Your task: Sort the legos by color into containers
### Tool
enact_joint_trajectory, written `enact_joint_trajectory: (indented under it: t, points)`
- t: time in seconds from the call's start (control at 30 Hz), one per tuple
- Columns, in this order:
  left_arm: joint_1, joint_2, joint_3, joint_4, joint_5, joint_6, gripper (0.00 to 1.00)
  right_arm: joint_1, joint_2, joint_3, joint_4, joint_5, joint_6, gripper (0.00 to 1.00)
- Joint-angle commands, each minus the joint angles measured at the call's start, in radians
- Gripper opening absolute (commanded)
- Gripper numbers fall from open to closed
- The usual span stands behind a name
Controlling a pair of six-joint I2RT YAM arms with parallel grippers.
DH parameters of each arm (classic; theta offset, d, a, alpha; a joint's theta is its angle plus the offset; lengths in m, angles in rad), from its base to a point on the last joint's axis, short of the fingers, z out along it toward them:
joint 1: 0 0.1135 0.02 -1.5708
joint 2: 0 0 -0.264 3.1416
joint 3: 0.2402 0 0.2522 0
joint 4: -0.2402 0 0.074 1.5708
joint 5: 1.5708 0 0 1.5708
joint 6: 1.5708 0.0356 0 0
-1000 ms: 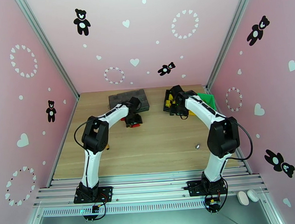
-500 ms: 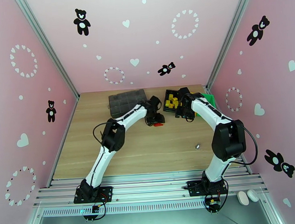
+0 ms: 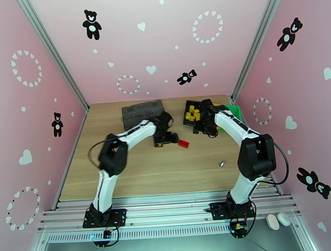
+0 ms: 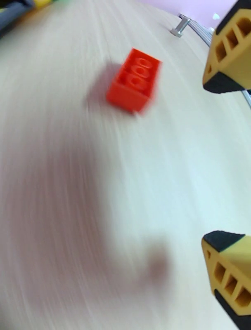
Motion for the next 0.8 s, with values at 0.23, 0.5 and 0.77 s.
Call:
enact_joint_trajectory:
  t: [0.23,0.5,0.77]
  points:
    - [0.176,-0.319,-0.309,0.121,-0.11,-0.097,0.95,0.178,0.2,0.038,-0.079,0.005,-0.14,0.73]
    - [0.181,-0.33,-0.367,0.157,-0.095,-0.138,0.95,0.207,0.316,0.102,-0.095,0.086,-0.155,0.72]
    - [0.181,-0.307,-0.352,0.166,-0.079,-0.158,0.95,0.19,0.442,0.299,-0.141,0.11,-0.143,0.69]
